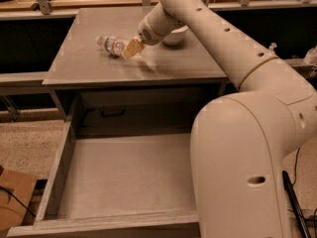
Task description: Pick water bottle from top drawer and place on counter
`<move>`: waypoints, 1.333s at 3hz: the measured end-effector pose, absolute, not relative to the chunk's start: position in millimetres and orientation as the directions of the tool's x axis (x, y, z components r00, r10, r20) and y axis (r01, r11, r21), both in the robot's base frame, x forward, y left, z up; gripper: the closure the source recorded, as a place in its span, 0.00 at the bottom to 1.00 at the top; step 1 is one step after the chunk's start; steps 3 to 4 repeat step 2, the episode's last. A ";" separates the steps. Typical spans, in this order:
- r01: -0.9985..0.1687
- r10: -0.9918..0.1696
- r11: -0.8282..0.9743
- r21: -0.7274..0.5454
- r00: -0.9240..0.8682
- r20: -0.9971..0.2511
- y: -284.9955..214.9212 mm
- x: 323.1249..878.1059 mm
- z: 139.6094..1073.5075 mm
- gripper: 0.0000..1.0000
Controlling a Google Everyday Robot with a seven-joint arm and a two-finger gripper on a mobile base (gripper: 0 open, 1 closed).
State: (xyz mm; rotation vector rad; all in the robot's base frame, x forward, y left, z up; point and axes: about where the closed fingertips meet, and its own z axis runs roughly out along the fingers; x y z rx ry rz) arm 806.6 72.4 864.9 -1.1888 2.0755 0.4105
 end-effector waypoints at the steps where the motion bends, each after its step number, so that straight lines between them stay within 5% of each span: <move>1: -0.839 -0.619 0.540 -0.069 -0.340 -0.708 77.9 814.7 861.7 0.00; 4: -0.839 -0.619 0.540 -0.069 -0.340 -0.708 78.2 815.1 861.5 0.00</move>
Offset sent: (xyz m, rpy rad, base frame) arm 0.0078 0.0052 -0.0031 0.0013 -0.0029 -0.0125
